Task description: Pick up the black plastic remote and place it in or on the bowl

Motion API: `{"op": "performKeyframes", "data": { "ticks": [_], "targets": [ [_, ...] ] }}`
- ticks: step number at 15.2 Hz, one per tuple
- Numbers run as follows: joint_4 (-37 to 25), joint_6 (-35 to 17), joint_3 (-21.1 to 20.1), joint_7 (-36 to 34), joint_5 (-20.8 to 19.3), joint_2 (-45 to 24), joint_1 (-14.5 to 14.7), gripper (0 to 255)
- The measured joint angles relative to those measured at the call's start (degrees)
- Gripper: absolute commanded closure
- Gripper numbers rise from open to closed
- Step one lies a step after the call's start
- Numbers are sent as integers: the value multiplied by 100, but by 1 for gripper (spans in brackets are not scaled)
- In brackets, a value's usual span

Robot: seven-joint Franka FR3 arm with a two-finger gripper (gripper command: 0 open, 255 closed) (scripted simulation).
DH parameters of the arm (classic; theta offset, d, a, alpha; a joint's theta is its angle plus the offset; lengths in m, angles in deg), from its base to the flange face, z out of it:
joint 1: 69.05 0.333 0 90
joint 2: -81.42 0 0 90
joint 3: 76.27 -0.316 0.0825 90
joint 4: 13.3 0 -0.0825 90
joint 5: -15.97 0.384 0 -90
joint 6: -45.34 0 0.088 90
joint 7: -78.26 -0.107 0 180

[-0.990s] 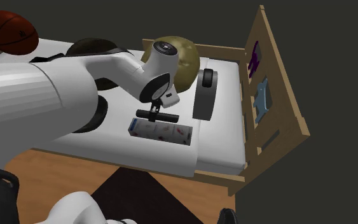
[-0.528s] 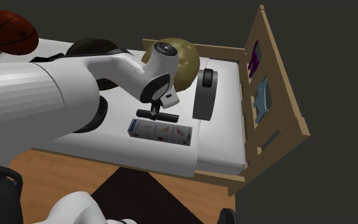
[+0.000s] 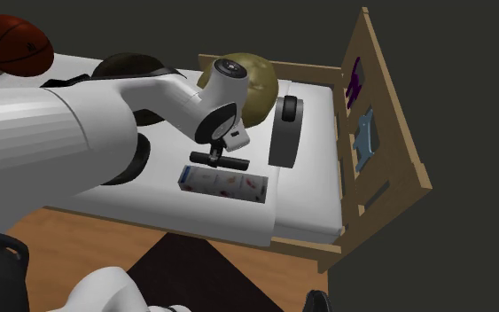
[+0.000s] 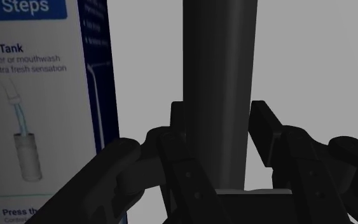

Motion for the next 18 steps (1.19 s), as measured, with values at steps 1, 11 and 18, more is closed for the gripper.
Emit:
{"op": "performKeyframes", "data": {
  "ticks": [1, 11, 18],
  "targets": [
    [-9, 47, 4, -7, 3, 23, 3, 255],
    [-493, 837, 139, -114, -53, 324, -25, 255],
    [-917, 1400, 222, -221, -98, 476, -39, 255]
  ]
}}
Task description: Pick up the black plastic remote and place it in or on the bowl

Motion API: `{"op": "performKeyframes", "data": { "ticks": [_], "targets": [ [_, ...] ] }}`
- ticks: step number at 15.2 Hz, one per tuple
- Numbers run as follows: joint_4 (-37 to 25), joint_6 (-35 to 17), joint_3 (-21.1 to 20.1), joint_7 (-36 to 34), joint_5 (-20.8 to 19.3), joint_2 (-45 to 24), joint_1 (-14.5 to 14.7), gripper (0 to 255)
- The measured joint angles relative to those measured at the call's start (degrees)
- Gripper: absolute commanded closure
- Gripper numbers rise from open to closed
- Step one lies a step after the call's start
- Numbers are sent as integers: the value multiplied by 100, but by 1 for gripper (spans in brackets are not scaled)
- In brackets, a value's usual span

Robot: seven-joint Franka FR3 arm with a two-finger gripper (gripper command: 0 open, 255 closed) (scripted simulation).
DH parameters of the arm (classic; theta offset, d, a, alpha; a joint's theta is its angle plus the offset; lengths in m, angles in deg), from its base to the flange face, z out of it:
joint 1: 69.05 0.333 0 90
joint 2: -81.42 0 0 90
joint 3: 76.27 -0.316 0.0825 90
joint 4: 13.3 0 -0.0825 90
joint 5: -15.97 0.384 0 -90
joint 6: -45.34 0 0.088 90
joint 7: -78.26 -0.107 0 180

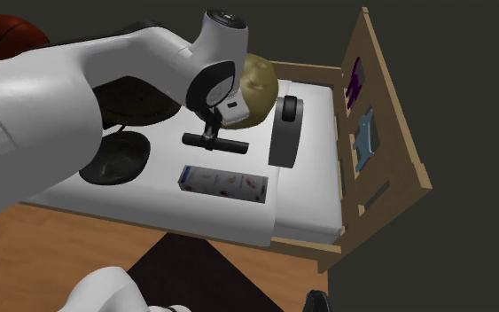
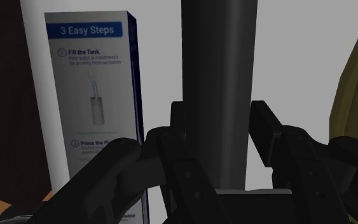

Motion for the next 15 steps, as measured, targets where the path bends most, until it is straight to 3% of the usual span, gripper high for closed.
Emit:
{"op": "performKeyframes", "data": {
  "ticks": [10, 15],
  "targets": [
    [-698, 738, 109, -141, -86, 49, -40, 255],
    [-395, 752, -125, -506, 182, 503, 198, 255]
  ]
}}
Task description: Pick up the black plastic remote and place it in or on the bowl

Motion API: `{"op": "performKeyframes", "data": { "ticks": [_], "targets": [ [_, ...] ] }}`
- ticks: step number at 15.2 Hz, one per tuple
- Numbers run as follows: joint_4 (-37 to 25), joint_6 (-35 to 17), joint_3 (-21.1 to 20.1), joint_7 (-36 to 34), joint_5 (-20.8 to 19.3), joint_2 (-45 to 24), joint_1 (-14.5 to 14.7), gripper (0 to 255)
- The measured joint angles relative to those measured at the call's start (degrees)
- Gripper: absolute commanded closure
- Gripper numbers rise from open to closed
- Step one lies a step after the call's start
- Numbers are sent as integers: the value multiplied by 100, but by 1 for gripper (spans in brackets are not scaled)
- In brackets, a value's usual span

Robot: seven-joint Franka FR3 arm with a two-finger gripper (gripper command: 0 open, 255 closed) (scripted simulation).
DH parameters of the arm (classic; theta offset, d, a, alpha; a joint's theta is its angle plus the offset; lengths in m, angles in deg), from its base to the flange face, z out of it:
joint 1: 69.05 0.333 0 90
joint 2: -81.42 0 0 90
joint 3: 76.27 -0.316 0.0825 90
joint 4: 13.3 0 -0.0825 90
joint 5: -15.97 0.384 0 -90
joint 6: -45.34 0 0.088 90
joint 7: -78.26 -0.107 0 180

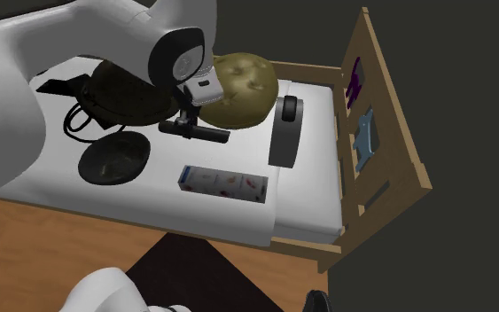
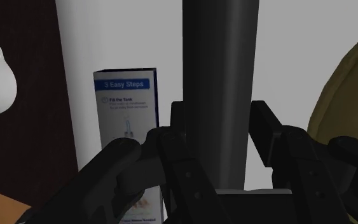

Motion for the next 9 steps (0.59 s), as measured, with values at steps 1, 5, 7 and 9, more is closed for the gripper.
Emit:
{"op": "performKeyframes", "data": {
  "ticks": [1, 5, 7, 9],
  "targets": [
    [132, -34, -72, -95, 89, 138, 76, 255],
    [409, -72, -358, -499, 389, 545, 342, 255],
    [453, -93, -522, -720, 517, 660, 455, 255],
    [503, -105, -696, -964, 662, 802, 585, 255]
  ]
}}
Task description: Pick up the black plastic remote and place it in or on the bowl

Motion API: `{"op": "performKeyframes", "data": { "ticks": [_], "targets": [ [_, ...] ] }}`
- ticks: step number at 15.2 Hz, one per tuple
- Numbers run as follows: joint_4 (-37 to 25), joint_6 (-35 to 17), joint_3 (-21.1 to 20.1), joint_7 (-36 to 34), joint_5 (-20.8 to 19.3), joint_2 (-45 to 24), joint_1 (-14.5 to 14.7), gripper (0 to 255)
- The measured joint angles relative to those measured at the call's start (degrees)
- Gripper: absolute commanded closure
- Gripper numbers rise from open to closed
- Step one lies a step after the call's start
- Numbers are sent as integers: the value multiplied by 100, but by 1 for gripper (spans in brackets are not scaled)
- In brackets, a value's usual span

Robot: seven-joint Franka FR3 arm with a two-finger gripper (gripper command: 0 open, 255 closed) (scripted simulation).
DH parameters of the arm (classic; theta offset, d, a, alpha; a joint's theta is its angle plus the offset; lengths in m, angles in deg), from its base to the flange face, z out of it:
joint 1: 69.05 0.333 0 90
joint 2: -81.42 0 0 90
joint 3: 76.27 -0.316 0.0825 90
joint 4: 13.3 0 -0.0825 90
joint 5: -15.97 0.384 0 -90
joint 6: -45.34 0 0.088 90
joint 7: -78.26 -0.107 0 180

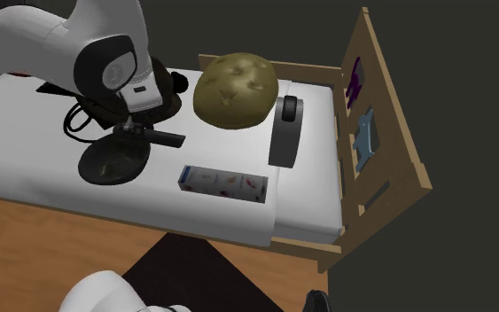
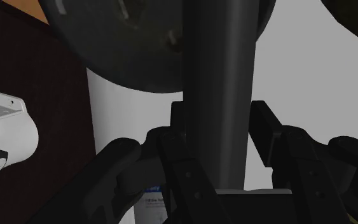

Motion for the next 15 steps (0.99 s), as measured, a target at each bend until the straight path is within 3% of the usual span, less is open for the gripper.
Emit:
{"op": "performKeyframes", "data": {
  "ticks": [9, 15],
  "targets": [
    [16, -103, -807, -1058, 578, 419, 481, 255],
    [321, -475, -1047, -1072, 734, 405, 528, 255]
  ]
}}
